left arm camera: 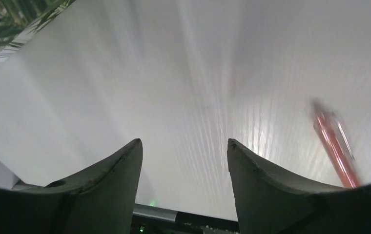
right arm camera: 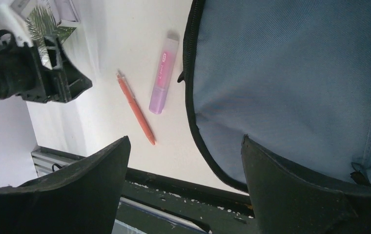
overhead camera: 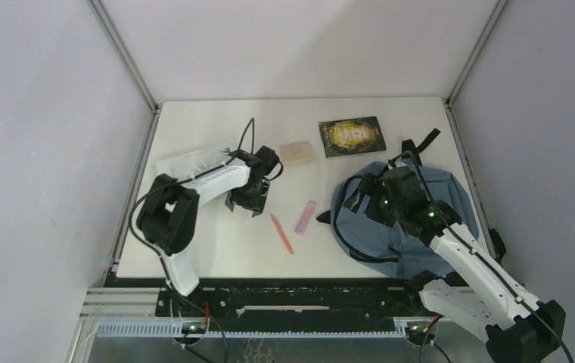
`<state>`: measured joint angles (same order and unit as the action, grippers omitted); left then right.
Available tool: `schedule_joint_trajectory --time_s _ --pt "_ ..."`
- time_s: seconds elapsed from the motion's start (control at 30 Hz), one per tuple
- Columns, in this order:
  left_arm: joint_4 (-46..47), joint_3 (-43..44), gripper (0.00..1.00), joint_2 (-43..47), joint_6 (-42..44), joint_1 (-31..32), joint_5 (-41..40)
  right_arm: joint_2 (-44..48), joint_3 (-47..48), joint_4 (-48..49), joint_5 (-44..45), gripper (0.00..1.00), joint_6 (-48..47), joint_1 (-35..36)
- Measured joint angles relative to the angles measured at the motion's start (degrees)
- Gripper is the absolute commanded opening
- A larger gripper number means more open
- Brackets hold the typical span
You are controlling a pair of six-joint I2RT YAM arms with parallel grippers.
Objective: Pack the student bag
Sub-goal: Adjust the book at the center of the board.
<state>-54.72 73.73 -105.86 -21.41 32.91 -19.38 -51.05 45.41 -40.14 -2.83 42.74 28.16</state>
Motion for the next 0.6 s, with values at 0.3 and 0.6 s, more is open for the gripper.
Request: schedule_joint_trajectory --time_s 0.3,0.6 --pt "-1.2 23.23 0.81 -0.7 -0.22 -12.13 7.37 -0.35 0.0 0.92 -0.7 0.9 -0.39 0.2" --pt "-1.62 68.89 0.88 -31.78 -8.02 -25.11 9.53 7.93 -0.42 -3.67 2.14 0.9 1.27 3.63"
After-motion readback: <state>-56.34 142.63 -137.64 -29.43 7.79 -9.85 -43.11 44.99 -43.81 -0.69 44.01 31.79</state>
